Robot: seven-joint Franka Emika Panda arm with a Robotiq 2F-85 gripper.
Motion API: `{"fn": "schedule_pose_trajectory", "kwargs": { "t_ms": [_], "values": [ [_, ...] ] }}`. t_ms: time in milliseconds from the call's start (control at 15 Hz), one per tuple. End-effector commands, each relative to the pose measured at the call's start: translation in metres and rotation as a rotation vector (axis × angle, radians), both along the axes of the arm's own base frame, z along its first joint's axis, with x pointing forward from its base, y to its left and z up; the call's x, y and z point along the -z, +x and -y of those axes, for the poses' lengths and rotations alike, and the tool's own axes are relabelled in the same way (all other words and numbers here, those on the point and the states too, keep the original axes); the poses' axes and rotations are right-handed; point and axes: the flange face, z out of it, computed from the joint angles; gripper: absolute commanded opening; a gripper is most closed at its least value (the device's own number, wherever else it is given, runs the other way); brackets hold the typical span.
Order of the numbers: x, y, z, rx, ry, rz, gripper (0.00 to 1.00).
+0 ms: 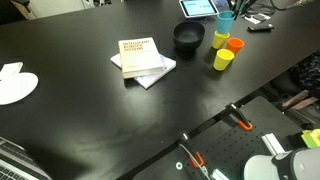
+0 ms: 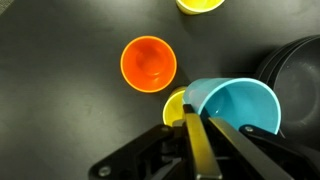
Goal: Stack the cups on top of eachother
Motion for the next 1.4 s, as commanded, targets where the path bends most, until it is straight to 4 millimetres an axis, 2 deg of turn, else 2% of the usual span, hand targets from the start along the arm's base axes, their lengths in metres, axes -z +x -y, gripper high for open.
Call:
{"fn": "schedule_pose_trajectory", "kwargs": {
  "t_ms": [0, 467, 667, 733, 800, 867, 933, 1200, 1333],
  "values": [
    [0.003, 0.012, 0.018, 0.032, -0.04, 0.006, 0.07],
    [0.03, 0.02, 0.03, 0.036, -0.035, -0.008, 0.07],
    [0.032, 0.023, 0.032, 0.026, -0.042, 0.0, 0.07],
    [0.032, 0.024, 0.033, 0.028, -0.042, 0.001, 0.16],
    [0.032, 0.024, 0.033, 0.032, -0.044, 0.001, 0.32],
    [0.03, 0.024, 0.033, 0.035, -0.048, 0.002, 0.32],
    [0.028, 0.024, 0.034, 0.035, -0.054, 0.003, 0.39],
    [0.018, 0.025, 0.034, 0.057, -0.068, 0.0, 0.68],
    [0.009, 0.02, 0.025, 0.039, -0.058, -0.003, 0.83]
  ]
}}
